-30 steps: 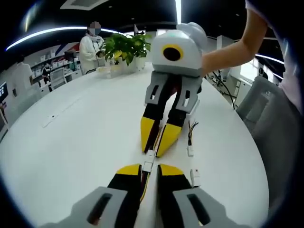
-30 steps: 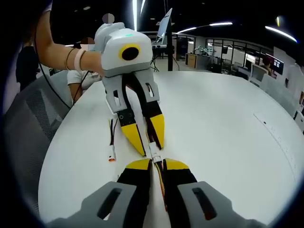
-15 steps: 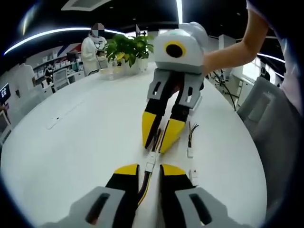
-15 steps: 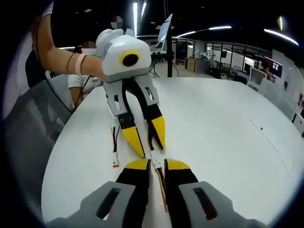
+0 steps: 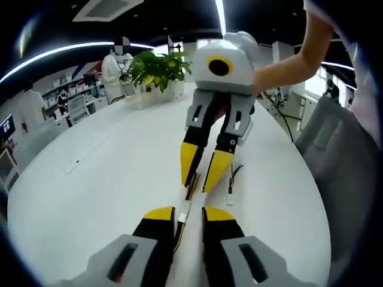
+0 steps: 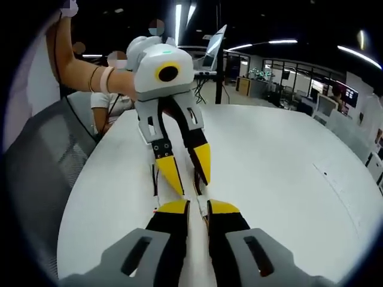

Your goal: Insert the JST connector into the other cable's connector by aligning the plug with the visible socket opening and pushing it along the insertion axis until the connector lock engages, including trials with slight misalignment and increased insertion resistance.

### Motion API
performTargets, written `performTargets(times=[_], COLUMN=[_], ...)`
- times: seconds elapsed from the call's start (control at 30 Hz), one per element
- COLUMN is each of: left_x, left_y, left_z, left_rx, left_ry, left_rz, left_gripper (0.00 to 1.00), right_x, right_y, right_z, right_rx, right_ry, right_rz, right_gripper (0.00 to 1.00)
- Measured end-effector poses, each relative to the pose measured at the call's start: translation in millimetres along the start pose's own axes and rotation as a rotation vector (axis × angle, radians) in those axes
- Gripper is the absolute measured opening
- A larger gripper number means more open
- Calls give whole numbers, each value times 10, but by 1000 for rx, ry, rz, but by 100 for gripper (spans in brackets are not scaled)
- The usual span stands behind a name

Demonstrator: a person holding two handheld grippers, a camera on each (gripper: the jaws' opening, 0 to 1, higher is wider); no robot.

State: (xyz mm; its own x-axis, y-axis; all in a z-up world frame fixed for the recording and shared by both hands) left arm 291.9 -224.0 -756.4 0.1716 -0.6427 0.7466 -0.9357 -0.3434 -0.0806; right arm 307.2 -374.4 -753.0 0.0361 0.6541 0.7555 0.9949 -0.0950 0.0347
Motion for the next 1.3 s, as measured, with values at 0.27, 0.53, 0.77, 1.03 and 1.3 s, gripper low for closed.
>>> performTargets(times=[0.27, 0.53, 0.77, 1.03, 1.3], left_x=[41, -25, -127, -194, -264], left_y=[130, 299, 446, 483, 482], left_z=[-38, -26, 7, 50, 87], left_rx=[-5, -22, -39, -45, -36], left_ry=[-6, -6, -31, -49, -46], left_rz=[19, 0, -8, -17, -38], left_gripper=[11, 11, 11, 10, 10], right_x=[22, -11, -125, -233, -332], right_y=[-89, -227, -307, -343, -371], right_z=[-78, -106, -73, -45, -13], right_rx=[4, 32, 58, 70, 68], right_ry=[-7, -30, -67, -92, -116], right_rz=[-24, -55, -59, -51, -40], right_gripper=[9, 10, 9, 9, 9])
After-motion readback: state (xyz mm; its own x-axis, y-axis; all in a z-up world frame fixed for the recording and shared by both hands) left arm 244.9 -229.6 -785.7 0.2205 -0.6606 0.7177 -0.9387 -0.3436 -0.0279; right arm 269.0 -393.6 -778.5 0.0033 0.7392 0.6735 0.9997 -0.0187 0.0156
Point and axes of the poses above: the point that each gripper's makers call its tool centre point, and the gripper's own axes: z roughly forward along the fingers, y roughly to its right, x roughly out of its top, the point moved 9 cm from there along -z, roughly backward along the fingers, and after that the axes turned 8 degrees about -y, right-handed, at the moved point
